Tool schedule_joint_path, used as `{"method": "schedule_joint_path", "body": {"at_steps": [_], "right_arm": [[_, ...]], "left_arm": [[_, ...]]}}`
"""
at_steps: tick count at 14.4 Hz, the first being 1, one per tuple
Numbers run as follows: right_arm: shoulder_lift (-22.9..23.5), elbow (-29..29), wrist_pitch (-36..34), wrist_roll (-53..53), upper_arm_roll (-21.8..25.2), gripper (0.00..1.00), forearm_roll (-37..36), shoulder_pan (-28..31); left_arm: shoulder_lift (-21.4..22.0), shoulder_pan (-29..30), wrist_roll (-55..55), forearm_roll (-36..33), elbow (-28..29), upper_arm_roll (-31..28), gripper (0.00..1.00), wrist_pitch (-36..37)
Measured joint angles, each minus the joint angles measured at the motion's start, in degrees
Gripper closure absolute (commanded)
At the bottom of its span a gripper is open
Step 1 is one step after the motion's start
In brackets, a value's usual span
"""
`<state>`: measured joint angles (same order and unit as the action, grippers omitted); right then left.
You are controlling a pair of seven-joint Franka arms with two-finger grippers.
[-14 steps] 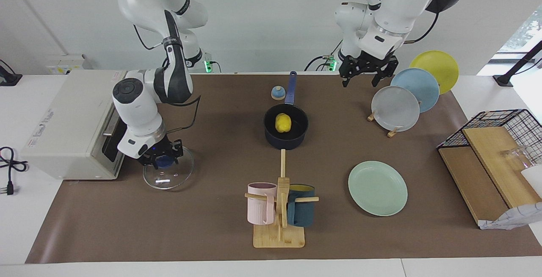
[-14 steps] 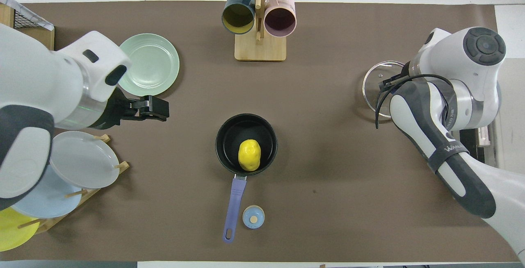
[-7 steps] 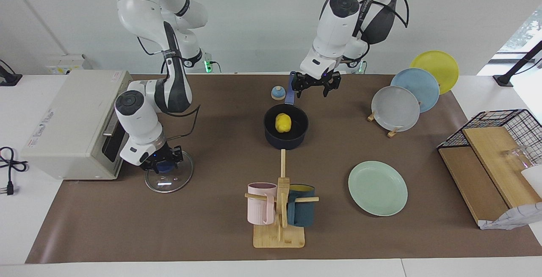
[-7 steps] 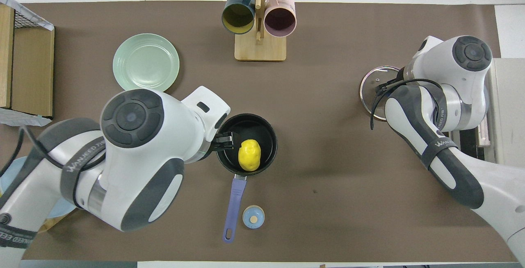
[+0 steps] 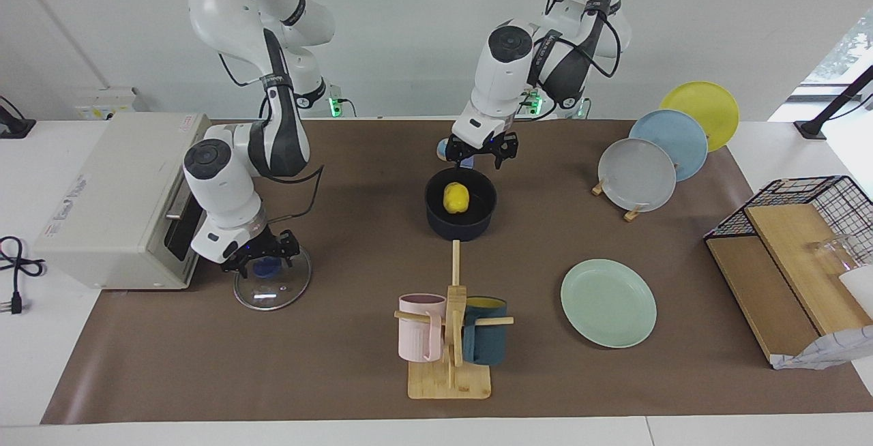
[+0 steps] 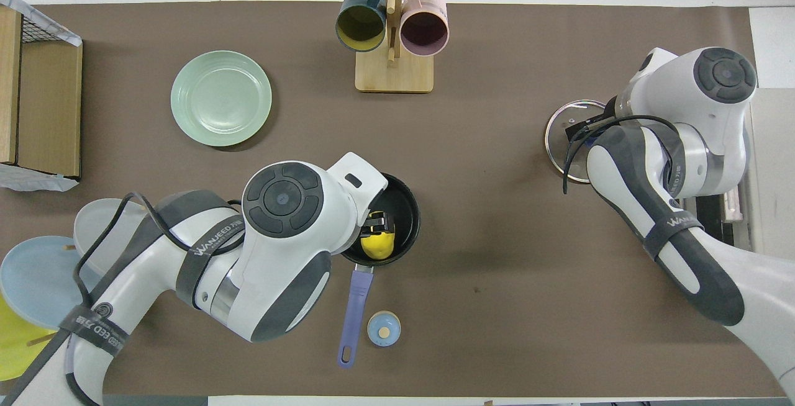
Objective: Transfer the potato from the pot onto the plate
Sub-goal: 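Set the lid on the table while the left gripper reaches the saucepan, then grasp the yellow potato with the left gripper while the right gripper withdraws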
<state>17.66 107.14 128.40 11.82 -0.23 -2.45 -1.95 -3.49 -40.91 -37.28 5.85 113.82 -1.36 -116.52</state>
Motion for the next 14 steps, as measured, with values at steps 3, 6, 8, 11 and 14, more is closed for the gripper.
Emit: {"method": "schedule_joint_path", "body": {"at_steps": [3, 6, 8, 11, 14], "right_arm": [[-6.9, -1.1, -10.0, -0.1, 0.0, 0.00, 0.0, 0.1], [-11.3, -2.8, -19.0, -2.1, 0.1, 0.00, 0.0, 0.1], [-13.7, -4.4, -24.5, -2.5, 0.1, 0.00, 0.0, 0.1], [-18.2, -5.1, -31.9, -3.1, 0.1, 0.00, 0.0, 0.1], [-19.5, -5.1, -34.4, -3.4, 0.4, 0.00, 0.0, 0.1]], "left_arm": [[-1.6, 0.0, 0.0, 0.0, 0.0, -0.1, 0.00, -3.2], [-3.5, 0.0, 0.0, 0.0, 0.2, -0.1, 0.00, -4.9], [-5.3, -0.4, -0.4, 0.0, 0.4, 0.0, 0.00, -6.6], [-6.9, -1.0, -1.3, 0.0, 0.5, 0.1, 0.00, -7.8], [-8.9, -1.5, -1.8, 0.0, 0.5, 0.1, 0.00, -9.1]]}}
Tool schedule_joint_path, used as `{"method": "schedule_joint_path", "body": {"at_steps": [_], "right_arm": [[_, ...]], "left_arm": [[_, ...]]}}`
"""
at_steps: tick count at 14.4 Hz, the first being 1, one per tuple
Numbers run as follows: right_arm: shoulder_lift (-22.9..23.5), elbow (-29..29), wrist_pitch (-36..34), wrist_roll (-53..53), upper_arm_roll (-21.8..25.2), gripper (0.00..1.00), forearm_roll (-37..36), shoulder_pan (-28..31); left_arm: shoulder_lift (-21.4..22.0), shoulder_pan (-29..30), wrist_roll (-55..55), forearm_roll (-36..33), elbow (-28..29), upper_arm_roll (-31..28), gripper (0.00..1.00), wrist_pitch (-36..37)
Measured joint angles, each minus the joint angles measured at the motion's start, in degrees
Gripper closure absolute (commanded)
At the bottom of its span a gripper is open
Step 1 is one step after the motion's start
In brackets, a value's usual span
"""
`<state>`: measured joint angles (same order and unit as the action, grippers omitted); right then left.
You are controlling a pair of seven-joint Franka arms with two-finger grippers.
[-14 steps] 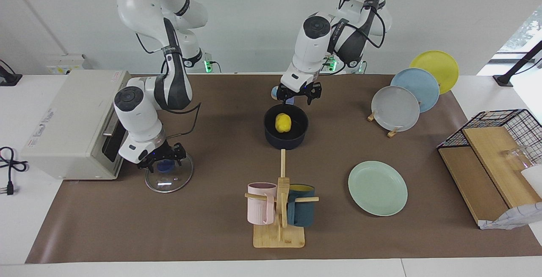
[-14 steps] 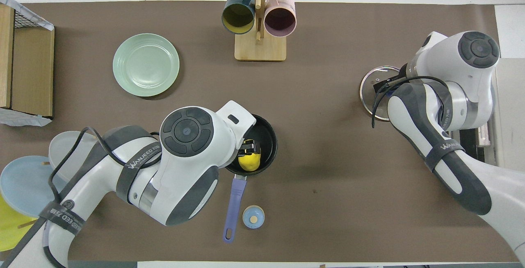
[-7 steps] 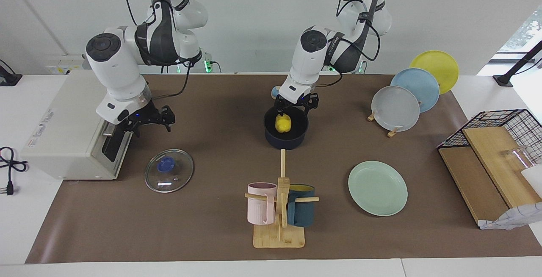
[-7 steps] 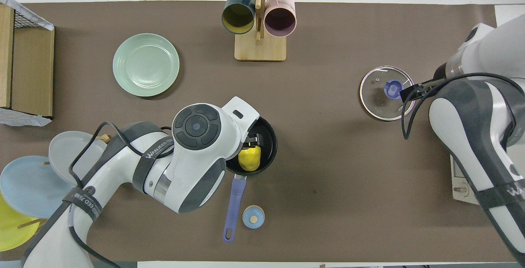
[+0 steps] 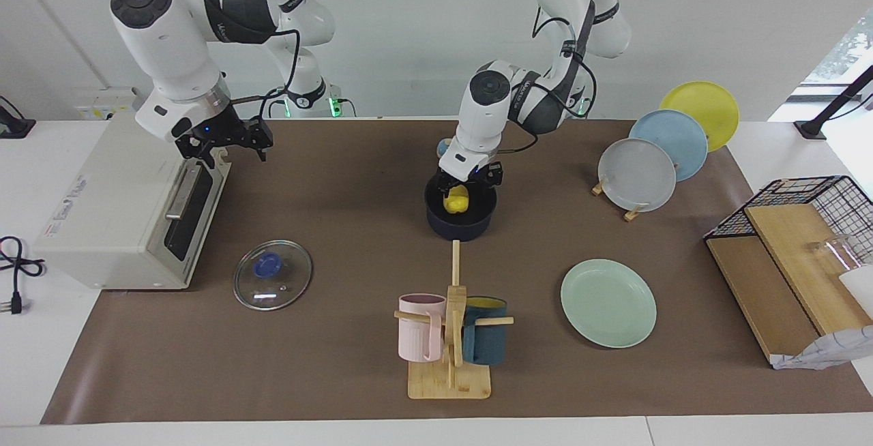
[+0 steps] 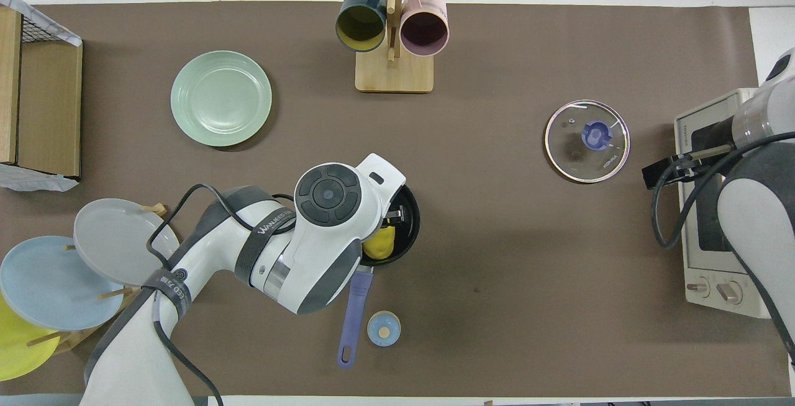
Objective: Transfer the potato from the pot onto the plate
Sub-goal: 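Grasp the yellow potato with the left gripper while the right gripper withdraws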
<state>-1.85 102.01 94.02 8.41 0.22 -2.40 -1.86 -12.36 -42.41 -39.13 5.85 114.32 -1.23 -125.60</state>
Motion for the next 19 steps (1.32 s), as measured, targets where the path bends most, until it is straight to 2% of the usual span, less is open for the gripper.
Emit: {"method": "schedule_joint_path", "body": {"at_steps": [3, 8, 10, 13, 16, 19], "right_arm": [[0.3, -0.6, 0.5, -1.5, 0.2, 0.00, 0.0, 0.0], [3.2, -6.3, -2.4, -3.7, -0.1, 0.00, 0.0, 0.0], [3.3, -6.4, -2.5, -4.5, 0.0, 0.00, 0.0, 0.1], [3.3, -6.7, -2.5, -4.5, 0.2, 0.00, 0.0, 1.1], [3.3, -7.0, -2.5, -4.5, 0.1, 0.00, 0.1, 1.3], [3.3, -7.5, -2.5, -4.5, 0.1, 0.00, 0.2, 1.3]], "left_arm": [[-1.5, -0.9, -0.9, 0.0, 0.1, 0.0, 0.00, -0.3], [-2.3, -1.7, -2.3, 0.0, 0.8, 0.1, 0.00, -1.3], [-2.3, -1.7, -2.4, 0.0, 1.0, 0.1, 0.18, -1.5], [-2.3, -1.7, -2.5, 0.0, 1.2, 0.1, 0.60, -1.9], [-2.2, -1.7, -2.5, 0.0, 1.3, 0.0, 0.99, -1.9], [-2.2, -1.7, -2.6, 0.0, 1.3, 0.0, 1.00, -1.9]]}}
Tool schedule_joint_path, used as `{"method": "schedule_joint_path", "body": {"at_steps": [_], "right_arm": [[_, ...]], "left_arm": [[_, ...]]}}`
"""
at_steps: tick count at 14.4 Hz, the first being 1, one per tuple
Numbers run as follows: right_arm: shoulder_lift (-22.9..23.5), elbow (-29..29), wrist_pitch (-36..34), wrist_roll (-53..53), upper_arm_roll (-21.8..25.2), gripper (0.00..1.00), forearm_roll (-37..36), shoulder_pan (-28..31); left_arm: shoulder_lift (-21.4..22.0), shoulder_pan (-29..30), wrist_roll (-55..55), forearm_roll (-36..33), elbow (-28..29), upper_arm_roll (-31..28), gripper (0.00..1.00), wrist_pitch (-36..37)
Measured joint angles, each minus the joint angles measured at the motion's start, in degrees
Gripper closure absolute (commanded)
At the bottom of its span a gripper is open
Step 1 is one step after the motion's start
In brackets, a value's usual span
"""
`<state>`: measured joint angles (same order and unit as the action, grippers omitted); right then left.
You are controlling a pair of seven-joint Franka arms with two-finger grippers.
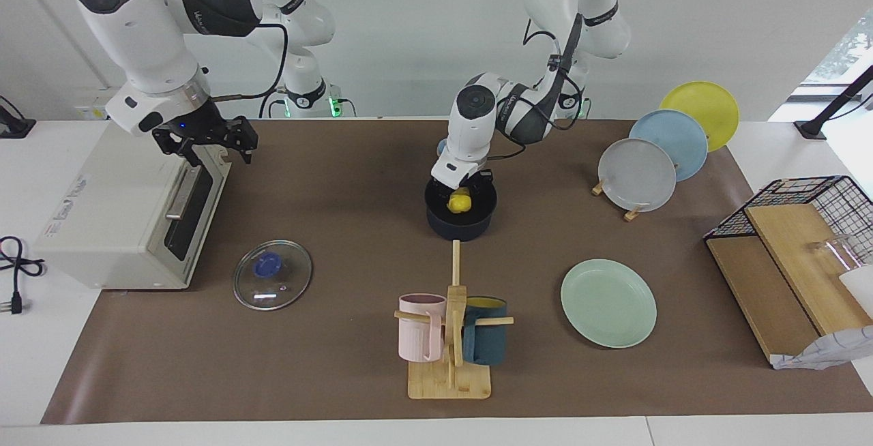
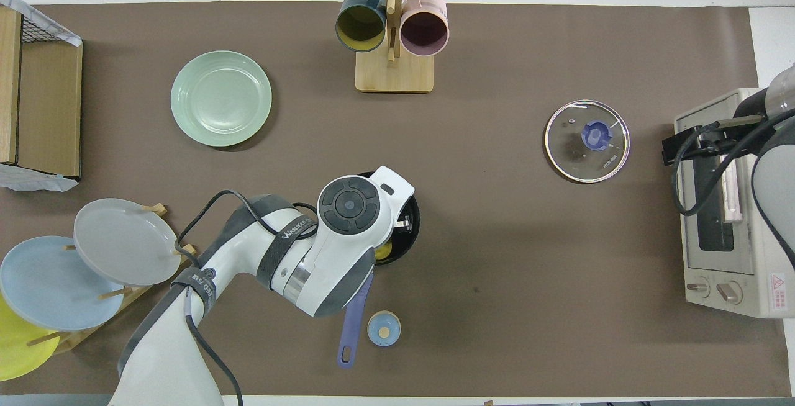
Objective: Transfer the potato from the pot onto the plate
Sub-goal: 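Grasp the yellow potato with the left gripper while the right gripper withdraws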
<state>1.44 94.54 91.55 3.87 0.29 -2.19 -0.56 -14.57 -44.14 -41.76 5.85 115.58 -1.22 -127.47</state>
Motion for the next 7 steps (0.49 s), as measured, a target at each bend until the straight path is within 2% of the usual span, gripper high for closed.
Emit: {"method": "schedule_joint_path", "body": {"at_steps": [4, 7], "right_arm": [[-0.4, -0.1, 0.0, 0.0, 0.0, 0.00, 0.3, -0.2], [-1.2, -0.3, 0.0, 0.0, 0.1, 0.00, 0.3, -0.2]], "left_arm": [[0.4, 0.0, -0.6, 0.0, -0.3, -0.2, 1.00, 0.2], [2.8, 0.2, -0.7, 0.0, -2.3, -0.7, 1.00, 4.1]]}}
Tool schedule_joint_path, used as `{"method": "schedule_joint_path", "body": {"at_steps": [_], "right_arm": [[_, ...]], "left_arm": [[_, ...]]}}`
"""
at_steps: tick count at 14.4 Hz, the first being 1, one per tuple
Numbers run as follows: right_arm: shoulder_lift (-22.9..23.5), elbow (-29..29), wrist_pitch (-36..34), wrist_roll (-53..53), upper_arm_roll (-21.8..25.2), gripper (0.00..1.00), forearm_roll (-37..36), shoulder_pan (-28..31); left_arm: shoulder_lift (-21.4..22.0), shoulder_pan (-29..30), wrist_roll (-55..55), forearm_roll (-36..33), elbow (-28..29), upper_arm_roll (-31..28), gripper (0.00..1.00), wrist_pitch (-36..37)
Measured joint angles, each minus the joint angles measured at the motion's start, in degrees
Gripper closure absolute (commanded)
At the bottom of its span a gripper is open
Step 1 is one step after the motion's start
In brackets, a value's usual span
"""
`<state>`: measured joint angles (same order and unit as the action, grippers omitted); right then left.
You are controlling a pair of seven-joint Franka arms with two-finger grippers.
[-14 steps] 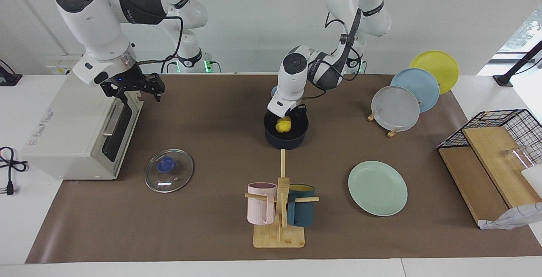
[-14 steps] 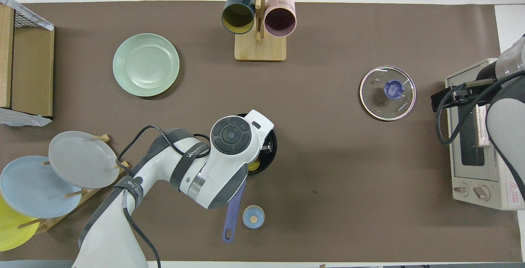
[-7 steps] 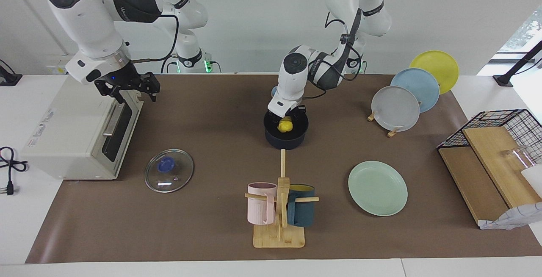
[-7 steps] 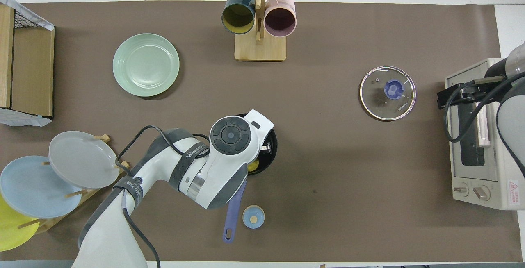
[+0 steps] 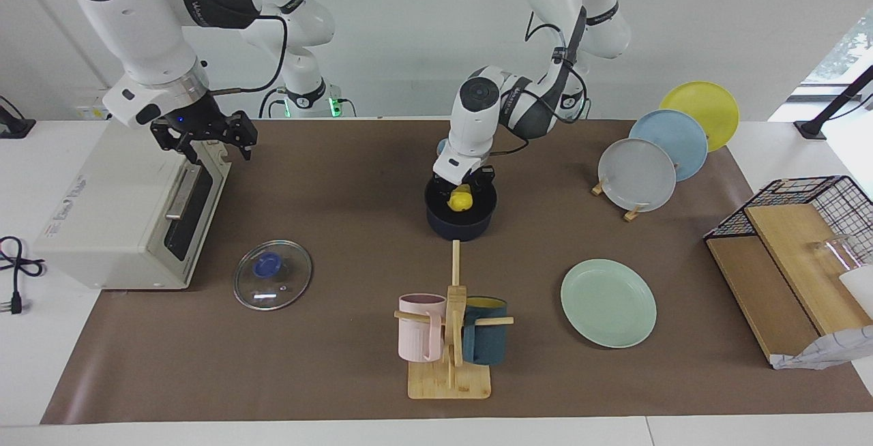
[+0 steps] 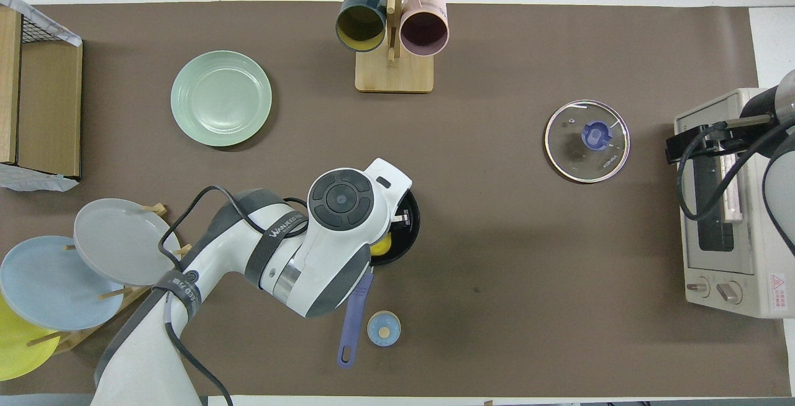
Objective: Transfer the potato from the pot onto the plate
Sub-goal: 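Grasp the yellow potato with the left gripper while the right gripper withdraws, then lift the potato out of the saucepan toward the green plate, then lower the potato onto the green plate and open the left gripper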
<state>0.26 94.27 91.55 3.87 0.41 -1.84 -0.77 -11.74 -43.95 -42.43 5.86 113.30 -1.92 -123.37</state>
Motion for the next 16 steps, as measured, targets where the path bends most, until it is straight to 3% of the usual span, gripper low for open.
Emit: {"method": "schedule_joint_path", "body": {"at_steps": [4, 9, 13, 16], "right_arm": [[-0.4, 0.0, 0.0, 0.0, 0.2, 0.00, 0.0, 0.0], [-0.4, 0.2, -0.1, 0.0, 0.2, 0.00, 0.0, -0.1], [-0.4, 0.2, -0.3, 0.0, 0.3, 0.00, 0.0, -0.1], [-0.4, 0.2, -0.3, 0.0, 0.3, 0.00, 0.0, -0.1]], "left_arm": [[3.0, 3.1, 1.1, 0.0, -6.9, -0.8, 1.00, 10.8], [2.5, 16.5, 15.1, 0.0, -19.5, -1.1, 1.00, 23.5], [-1.4, 26.3, 27.7, 0.0, -25.3, -1.2, 1.00, 24.6], [-5.6, 29.2, 33.2, 0.0, -26.1, -1.2, 1.00, 19.3]]}}
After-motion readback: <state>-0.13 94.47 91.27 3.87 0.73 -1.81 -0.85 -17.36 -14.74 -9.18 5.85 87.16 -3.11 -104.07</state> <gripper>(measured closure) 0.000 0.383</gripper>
